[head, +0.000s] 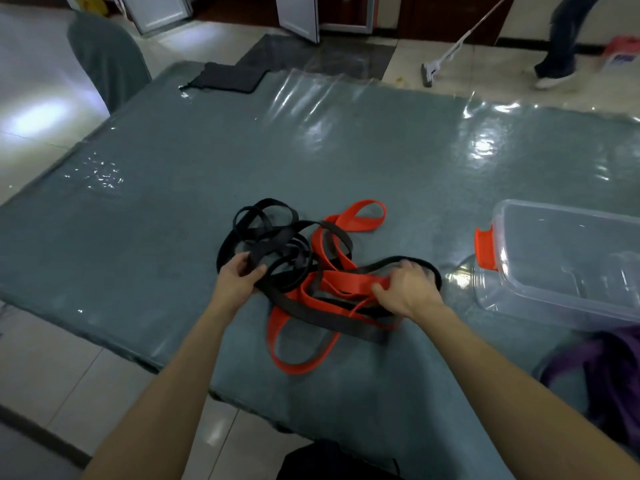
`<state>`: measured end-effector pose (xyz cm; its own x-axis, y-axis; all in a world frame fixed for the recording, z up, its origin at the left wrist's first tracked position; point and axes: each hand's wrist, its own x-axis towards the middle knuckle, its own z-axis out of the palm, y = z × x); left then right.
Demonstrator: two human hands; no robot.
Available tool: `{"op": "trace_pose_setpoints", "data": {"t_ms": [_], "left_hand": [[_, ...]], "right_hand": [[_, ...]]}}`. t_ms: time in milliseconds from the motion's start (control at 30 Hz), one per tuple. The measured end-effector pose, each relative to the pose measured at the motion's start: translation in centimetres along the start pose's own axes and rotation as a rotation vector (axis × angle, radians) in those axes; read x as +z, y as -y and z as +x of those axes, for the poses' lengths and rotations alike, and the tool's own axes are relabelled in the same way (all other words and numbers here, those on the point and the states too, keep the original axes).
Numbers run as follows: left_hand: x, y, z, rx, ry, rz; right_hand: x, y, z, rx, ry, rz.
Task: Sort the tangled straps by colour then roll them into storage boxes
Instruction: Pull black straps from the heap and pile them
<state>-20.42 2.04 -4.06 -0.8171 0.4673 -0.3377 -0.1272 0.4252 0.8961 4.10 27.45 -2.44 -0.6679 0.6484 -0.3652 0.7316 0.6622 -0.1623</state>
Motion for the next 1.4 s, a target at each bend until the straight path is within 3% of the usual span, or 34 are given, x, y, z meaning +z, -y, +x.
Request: {"op": "trace_pose_setpoints", "data": {"t_ms": [100,233,400,533,733,867,967,1033,1167,1267,1300,1400], "left_hand": [[-0.9,-3.1,-1.1,0.183,0.089,0.059],[-3.4,-5.8,-2.3,0.321,0.094,0.125],[-6.5,-4.5,-4.2,0.286,0.047,0.174],[-8.0,-2.5,-5.0,0.206,0.011,0.167],[-7.8,-6.1,-2.4,0.185,0.009,0.109],[-5.5,-14.2,-0.9,0.347,0.080,0.078],[-3.2,-20.8,-0.7,0.458,0.109,0.070],[-1.0,-24.5,-0.9,0.504,0.124,0.084],[3.5,-29.4,-1.4,0.509,0.092,0.143],[6.2,-31.4,-2.2,0.561,0.023,0.115],[7.1,-31.9,-2.8,0.583,0.035,0.129],[8.8,-33.2,-4.5,0.653,0.016,0.135]], "right_hand": [[-1.2,3.5,1.0,-0.187,-0.204,0.235],[-1.5,7.4,3.6,-0.283,-0.196,0.410],[0.5,8.2,7.3,-0.161,-0.048,0.457],[0.6,7.1,8.0,-0.299,-0.011,0.310],[-10.7,3.7,6.4,-0.358,0.086,0.334],[-22.5,1.0,4.4,-0.363,-0.113,0.468],[-29.3,-0.5,1.4,-0.399,-0.306,0.729],[-32.0,-1.1,-0.3,-0.450,-0.474,0.861],[-36.5,-2.2,-4.4,-0.520,-0.518,0.780],[-38.1,-3.7,-6.3,-0.549,-0.708,0.932],[-37.8,-4.1,-6.8,-0.527,-0.706,0.883],[-36.2,-5.4,-8.1,-0.480,-0.445,0.611]]}}
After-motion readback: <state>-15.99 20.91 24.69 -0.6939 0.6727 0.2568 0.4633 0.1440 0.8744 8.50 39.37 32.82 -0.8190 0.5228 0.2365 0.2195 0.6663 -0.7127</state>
